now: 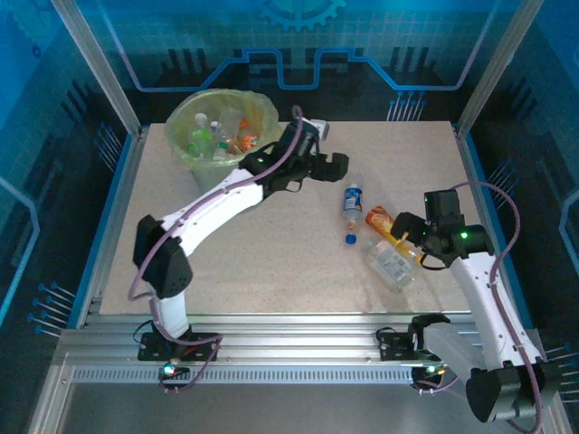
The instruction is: Put the plastic bottles in the bin
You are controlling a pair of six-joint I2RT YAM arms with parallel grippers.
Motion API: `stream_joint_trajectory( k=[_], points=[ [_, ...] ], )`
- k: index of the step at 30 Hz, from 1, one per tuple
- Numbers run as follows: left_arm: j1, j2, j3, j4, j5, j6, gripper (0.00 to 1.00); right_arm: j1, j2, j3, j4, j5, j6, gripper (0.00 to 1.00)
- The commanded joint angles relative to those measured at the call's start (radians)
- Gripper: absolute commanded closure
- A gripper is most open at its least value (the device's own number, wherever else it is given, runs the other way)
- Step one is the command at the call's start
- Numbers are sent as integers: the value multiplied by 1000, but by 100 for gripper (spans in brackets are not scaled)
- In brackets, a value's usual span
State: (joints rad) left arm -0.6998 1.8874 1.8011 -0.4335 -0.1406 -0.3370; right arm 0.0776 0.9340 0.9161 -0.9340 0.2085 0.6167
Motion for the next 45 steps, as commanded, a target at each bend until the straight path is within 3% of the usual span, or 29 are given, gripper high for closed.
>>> stream_joint_trajectory(
  k=[1,9,19,37,45],
  points=[
    [-24,92,94,-32,22,-53,4,-3,-8,-6,-2,0,-12,0],
    [-44,273,185,-42,57,-108,13,-7,-5,-15,5,3,-18,0],
    [-61,441,282,-85,119,-122,13,-10,9,-22,22,-3,-20,0],
    [-78,611,405,-193,59,-65,14,-12,11,-31,39,-11,-15,0],
    [-75,654,444,-245,-1,-38,24,-11,11,-31,41,-14,-12,0]
  ],
)
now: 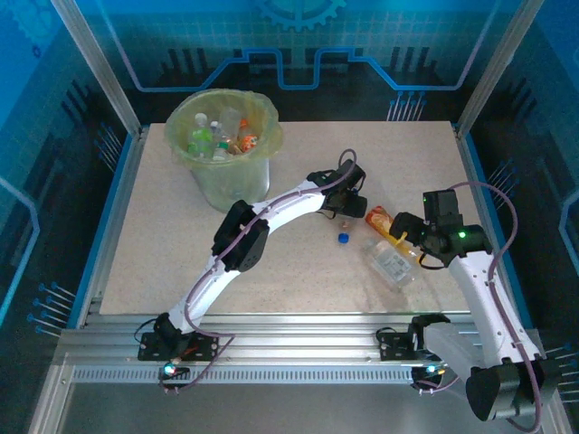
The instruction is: Put the plastic bottles in the bin
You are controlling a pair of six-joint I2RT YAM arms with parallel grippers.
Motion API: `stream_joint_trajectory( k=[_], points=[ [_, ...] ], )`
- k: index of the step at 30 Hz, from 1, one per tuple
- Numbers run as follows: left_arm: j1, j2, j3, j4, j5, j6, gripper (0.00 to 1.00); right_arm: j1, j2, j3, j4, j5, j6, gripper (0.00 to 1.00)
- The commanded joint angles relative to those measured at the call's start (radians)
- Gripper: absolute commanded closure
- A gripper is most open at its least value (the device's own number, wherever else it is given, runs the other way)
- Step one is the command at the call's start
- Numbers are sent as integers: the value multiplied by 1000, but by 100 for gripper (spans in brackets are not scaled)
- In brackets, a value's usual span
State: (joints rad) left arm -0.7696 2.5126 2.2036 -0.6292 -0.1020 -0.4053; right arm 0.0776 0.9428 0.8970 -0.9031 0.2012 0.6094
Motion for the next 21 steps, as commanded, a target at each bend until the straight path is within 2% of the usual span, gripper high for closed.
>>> stream_joint_trajectory(
  k=[1,5,11,21],
  points=[
    [-4,32,43,-52,-43,32,26,-11,2,-11,10,-8,-4,0],
    [1,40,44,-64,-65,42,33,-12,2,-12,12,-8,-3,0],
    [11,6,21,-62,-100,69,52,-10,2,-12,13,-8,-2,0],
    [11,-234,11,-21,-76,220,56,-11,15,0,25,-10,1,0]
  ],
)
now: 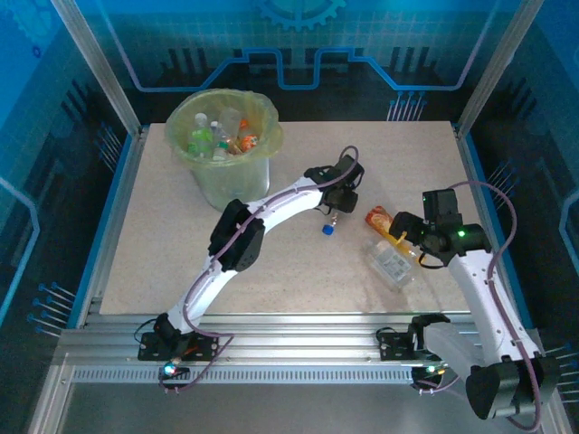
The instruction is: Put the plastic bottles in the bin
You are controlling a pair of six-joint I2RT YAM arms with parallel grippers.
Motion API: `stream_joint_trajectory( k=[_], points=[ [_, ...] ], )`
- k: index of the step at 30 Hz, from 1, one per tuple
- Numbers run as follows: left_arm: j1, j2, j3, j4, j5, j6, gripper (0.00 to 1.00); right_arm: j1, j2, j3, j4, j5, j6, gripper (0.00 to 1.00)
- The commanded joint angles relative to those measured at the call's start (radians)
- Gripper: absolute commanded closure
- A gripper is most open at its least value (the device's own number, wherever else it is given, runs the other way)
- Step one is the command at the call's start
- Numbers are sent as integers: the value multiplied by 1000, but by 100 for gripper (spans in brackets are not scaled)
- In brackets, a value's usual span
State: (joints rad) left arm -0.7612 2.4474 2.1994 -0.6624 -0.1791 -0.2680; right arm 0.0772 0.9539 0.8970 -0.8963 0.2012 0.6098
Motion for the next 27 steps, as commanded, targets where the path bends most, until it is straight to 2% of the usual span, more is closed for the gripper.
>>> stream_joint_trajectory(
  k=[1,7,13,19,23,27],
  points=[
    [3,-200,23,6,3,102,56,-11,4,0,19,-10,0,0],
    [6,-429,25,-2,-8,238,57,-11,10,-3,29,-10,2,0],
    [70,-628,-37,20,-25,306,57,-9,20,-3,46,-18,4,0],
    [206,-790,-208,117,-58,304,57,-8,30,-4,53,-26,7,0],
    [317,-886,-370,263,-47,290,59,-10,28,-6,52,-29,10,0],
    [416,-922,-442,317,-49,285,59,-7,21,-7,51,-30,16,0]
  ],
)
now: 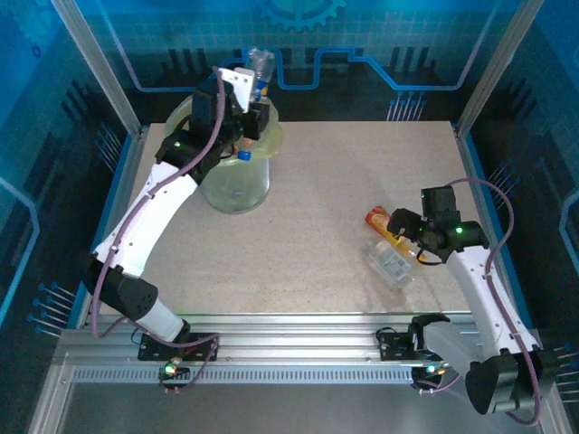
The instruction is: Put the plastic bottles in the bin
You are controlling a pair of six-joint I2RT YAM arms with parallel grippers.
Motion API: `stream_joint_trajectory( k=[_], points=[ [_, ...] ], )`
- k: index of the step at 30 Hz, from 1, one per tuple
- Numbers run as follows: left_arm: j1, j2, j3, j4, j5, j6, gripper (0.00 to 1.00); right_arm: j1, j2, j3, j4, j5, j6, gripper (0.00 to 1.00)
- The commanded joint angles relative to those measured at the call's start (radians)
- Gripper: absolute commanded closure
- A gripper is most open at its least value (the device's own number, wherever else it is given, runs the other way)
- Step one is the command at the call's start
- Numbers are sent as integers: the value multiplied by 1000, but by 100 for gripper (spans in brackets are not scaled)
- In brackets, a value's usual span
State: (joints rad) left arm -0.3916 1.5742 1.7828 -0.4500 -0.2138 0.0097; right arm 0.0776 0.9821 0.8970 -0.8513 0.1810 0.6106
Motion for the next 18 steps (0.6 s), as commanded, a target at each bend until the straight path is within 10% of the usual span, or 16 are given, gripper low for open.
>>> stream_joint_trajectory(
  k=[1,18],
  points=[
    [73,-47,-31,102,-9,-4,59,-8,-9,-9,6,-9,17,0],
    [292,46,-55,12,94,-77,58,-5,-18,-12,4,-15,29,0]
  ],
)
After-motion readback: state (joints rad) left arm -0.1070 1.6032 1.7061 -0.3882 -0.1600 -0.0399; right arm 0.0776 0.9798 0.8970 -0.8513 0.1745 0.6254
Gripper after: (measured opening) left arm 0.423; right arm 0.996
